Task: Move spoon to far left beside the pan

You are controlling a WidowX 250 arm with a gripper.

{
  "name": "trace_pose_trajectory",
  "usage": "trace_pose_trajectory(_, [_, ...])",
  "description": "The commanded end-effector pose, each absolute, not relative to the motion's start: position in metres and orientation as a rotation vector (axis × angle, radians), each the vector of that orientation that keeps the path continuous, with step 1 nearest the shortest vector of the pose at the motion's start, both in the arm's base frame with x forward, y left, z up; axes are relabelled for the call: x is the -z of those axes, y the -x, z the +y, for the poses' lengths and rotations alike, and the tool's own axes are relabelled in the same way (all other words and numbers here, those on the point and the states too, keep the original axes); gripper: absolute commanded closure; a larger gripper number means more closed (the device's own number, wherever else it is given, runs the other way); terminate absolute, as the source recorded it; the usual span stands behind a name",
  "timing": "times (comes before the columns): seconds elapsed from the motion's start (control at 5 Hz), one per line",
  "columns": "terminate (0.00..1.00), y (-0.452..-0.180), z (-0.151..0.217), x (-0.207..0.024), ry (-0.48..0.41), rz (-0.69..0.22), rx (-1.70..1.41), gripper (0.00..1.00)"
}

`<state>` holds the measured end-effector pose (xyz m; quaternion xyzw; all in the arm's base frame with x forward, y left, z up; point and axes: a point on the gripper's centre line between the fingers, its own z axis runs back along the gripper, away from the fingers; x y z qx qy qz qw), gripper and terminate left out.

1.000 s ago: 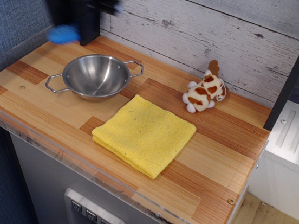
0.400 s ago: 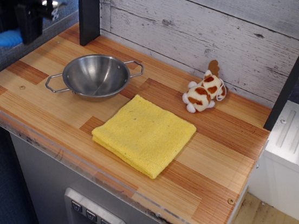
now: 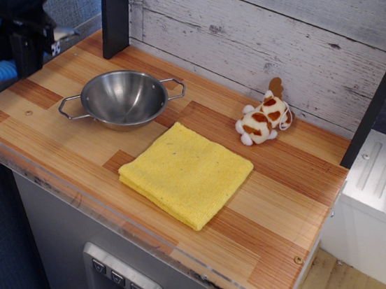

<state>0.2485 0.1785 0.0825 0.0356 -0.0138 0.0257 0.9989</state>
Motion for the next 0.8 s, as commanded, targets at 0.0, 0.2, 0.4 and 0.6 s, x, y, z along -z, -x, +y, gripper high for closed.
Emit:
trace_pose_trajectory(0.0, [0.0,-0.258,0.2,-0.063,-0.1,-0.025,0.035,1.0])
trace_pose_trajectory(0.2, [0.0,-0.26,0.199,-0.043,-0.081,-0.006,0.037,1.0])
trace_pose_trajectory(0.4, [0.0,-0.255,0.194,-0.024,-0.061,0.025,0.013,1.0])
trace_pose_trajectory(0.6, [0.0,-0.255,0.184,-0.014,-0.043,0.037,0.004,1.0])
